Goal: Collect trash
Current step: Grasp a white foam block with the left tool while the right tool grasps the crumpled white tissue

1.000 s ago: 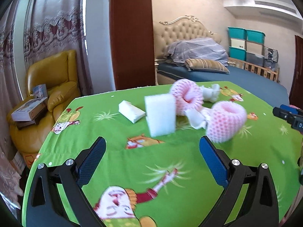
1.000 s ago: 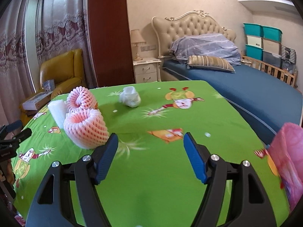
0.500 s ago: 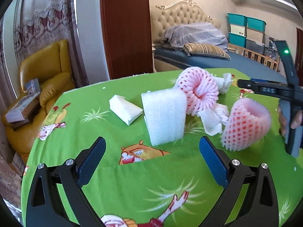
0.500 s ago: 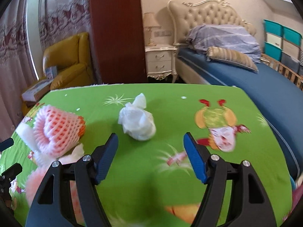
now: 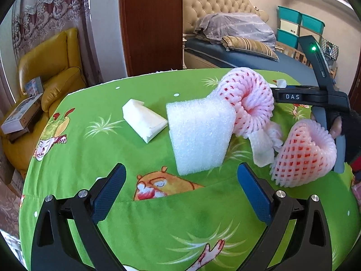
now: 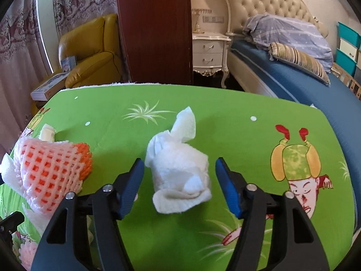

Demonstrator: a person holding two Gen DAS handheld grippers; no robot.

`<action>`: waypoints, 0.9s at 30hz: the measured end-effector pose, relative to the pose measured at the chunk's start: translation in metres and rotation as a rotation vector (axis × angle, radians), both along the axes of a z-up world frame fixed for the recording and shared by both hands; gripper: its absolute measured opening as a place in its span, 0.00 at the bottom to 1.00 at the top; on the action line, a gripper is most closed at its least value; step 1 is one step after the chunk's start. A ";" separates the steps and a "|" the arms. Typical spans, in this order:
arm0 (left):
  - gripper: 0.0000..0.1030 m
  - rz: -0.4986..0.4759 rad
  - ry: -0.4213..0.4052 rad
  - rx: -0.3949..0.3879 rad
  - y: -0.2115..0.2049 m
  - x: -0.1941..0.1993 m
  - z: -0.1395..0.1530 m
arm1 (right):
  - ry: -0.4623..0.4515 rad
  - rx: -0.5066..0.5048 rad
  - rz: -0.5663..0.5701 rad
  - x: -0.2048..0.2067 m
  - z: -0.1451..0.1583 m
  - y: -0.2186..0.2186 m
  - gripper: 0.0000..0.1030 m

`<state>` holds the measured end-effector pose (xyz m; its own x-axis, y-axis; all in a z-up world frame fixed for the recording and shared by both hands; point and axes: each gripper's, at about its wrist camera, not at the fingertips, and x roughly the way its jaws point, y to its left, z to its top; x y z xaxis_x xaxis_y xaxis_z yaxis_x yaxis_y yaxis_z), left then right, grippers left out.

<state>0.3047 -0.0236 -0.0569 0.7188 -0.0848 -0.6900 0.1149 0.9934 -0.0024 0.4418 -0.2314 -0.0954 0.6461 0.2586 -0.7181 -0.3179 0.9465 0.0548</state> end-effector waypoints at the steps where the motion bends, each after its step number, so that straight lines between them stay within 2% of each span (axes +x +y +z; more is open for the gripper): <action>1: 0.91 -0.002 0.004 -0.005 -0.001 0.003 0.000 | 0.005 -0.002 -0.003 0.001 0.000 0.000 0.56; 3: 0.91 -0.002 0.002 -0.007 -0.003 0.006 0.000 | 0.018 -0.006 -0.005 0.003 -0.003 0.000 0.46; 6: 0.91 0.003 -0.010 -0.009 -0.005 0.013 0.000 | 0.003 -0.022 -0.012 0.000 -0.002 0.001 0.40; 9: 0.91 0.003 -0.023 -0.022 -0.008 0.019 0.001 | -0.046 -0.027 -0.003 -0.010 0.006 0.004 0.38; 12: 0.91 0.002 -0.044 0.004 -0.014 0.025 0.000 | -0.083 -0.040 -0.008 -0.017 0.011 0.005 0.38; 15: 0.79 -0.012 -0.027 -0.015 -0.016 0.030 -0.002 | -0.093 -0.052 -0.017 -0.019 0.010 0.004 0.38; 18: 0.74 -0.002 -0.031 -0.033 -0.014 0.033 -0.001 | -0.102 -0.061 -0.028 -0.020 0.011 0.004 0.38; 19: 0.66 -0.003 -0.028 -0.047 -0.012 0.034 -0.001 | -0.106 -0.062 -0.029 -0.021 0.011 0.003 0.38; 22: 0.51 -0.009 -0.018 -0.080 -0.007 0.036 -0.003 | -0.114 -0.059 -0.040 -0.023 0.012 0.000 0.38; 27: 0.51 -0.006 -0.054 -0.075 -0.008 0.030 0.000 | -0.096 -0.036 -0.086 -0.020 0.010 -0.010 0.38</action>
<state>0.3344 -0.0319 -0.0568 0.7541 -0.1394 -0.6417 0.1232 0.9899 -0.0702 0.4223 -0.2411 -0.0850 0.7313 0.1742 -0.6595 -0.2375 0.9714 -0.0067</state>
